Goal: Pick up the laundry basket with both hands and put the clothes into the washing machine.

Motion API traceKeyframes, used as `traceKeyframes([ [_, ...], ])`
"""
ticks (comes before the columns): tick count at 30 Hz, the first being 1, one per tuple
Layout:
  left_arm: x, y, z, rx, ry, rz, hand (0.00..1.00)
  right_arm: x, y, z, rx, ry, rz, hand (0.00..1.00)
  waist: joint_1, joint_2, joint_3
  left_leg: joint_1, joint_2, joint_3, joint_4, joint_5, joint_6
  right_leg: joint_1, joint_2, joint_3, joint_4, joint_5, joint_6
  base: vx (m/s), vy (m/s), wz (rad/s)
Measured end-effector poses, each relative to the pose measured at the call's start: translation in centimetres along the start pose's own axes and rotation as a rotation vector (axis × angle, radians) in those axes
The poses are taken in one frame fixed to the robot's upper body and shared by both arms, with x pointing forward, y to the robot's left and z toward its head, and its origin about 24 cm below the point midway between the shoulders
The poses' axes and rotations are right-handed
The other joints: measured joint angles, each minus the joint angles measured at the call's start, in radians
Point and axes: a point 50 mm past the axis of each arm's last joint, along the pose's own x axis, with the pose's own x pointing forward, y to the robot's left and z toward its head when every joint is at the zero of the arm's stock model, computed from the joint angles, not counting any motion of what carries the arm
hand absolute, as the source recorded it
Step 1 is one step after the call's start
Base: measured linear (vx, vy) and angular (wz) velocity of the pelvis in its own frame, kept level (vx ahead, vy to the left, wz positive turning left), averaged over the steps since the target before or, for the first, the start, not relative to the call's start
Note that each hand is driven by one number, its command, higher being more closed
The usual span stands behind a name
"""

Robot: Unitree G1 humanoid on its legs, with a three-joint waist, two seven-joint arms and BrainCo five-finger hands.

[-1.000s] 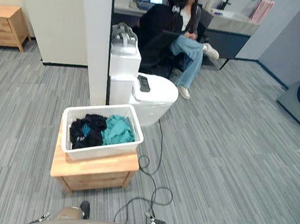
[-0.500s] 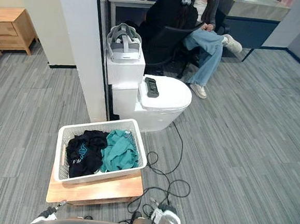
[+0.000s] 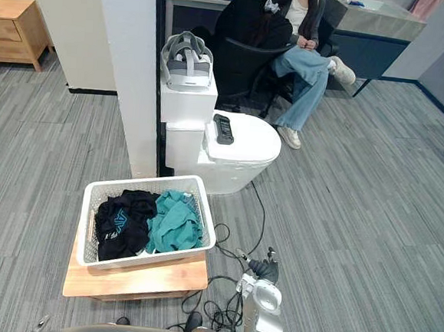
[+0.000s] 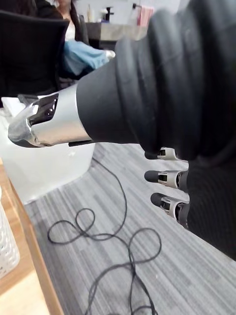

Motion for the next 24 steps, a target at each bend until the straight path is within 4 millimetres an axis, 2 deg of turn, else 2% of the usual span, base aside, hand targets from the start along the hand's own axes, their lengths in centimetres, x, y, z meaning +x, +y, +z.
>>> traceKeyframes([
  [4,0.0,0.9,2.5,-0.093,-0.093,0.022,0.00,0.1,0.0,2.9,-0.025,-0.125,0.010,0.00,0.003,0.013,-0.001,-0.015,-0.003,-0.011,-0.013,0.007,0.002,-0.001,0.001,-0.013,-0.027,0.019,0.006,0.01,-0.008,0.13],
  [6,0.0,1.4,4.5,-0.183,-0.162,0.035,0.00,0.4,0.1,4.8,-0.043,-0.193,0.025,0.00,0.008,0.031,0.001,-0.018,-0.004,-0.011,-0.014,0.009,0.002,0.000,0.002,-0.012,-0.034,0.022,0.007,0.02,0.003,-0.01],
  [8,0.1,1.4,6.0,-0.191,-0.201,0.046,0.00,0.9,0.2,6.0,-0.055,-0.231,0.032,0.00,0.009,0.042,0.003,-0.023,-0.005,-0.011,-0.013,0.013,0.002,-0.005,0.002,-0.011,-0.036,0.023,0.007,0.02,0.006,-0.04],
  [10,0.2,0.6,7.6,-0.189,-0.236,0.033,0.00,1.4,0.5,7.4,-0.068,-0.266,0.041,0.00,0.012,0.049,0.005,-0.033,-0.005,-0.011,-0.012,0.019,0.002,-0.022,0.002,-0.011,-0.036,0.030,0.008,0.06,0.005,-0.04],
  [12,0.3,-0.7,9.4,-0.162,-0.278,0.005,0.00,2.1,1.6,9.3,-0.100,-0.318,0.079,0.00,0.016,0.050,0.017,-0.051,-0.006,-0.011,-0.008,0.031,0.004,-0.039,0.002,-0.009,-0.037,0.036,0.003,0.04,-0.003,-0.03],
  [15,0.0,-5.1,12.8,-0.046,-0.360,-0.102,0.00,4.0,4.7,12.5,-0.170,-0.357,0.149,0.00,0.025,0.044,0.069,-0.054,-0.004,-0.004,0.006,0.031,0.004,-0.042,0.005,0.005,-0.034,0.039,-0.001,-0.01,-0.007,-0.08],
  [19,-0.6,-9.8,15.1,0.082,-0.411,-0.201,0.00,4.6,8.5,15.4,-0.197,-0.392,0.236,0.00,0.039,0.034,0.115,-0.110,-0.003,0.018,0.035,0.031,0.004,-0.103,0.006,0.043,-0.026,0.062,-0.013,-0.06,-0.004,-0.18],
  [21,-1.7,-14.0,16.6,0.156,-0.452,-0.294,0.00,5.0,10.7,17.0,-0.197,-0.386,0.280,0.00,0.043,0.029,0.171,-0.125,-0.001,0.018,0.058,0.031,0.004,-0.107,0.006,0.052,-0.026,0.077,-0.022,-0.08,-0.006,-0.03],
  [22,-2.0,-15.1,17.0,0.172,-0.464,-0.320,0.00,5.0,11.1,17.3,-0.193,-0.383,0.289,0.00,0.045,0.029,0.181,-0.128,0.000,0.017,0.063,0.030,0.004,-0.108,0.006,0.055,-0.026,0.079,-0.023,-0.09,-0.013,0.01],
  [24,-4.1,-19.5,19.1,0.260,-0.544,-0.417,0.00,5.1,12.5,19.2,-0.190,-0.388,0.304,0.00,0.056,0.020,0.203,-0.172,0.005,0.017,0.085,0.030,0.005,-0.143,0.011,0.069,-0.026,0.099,-0.030,-0.11,-0.023,-0.03],
])
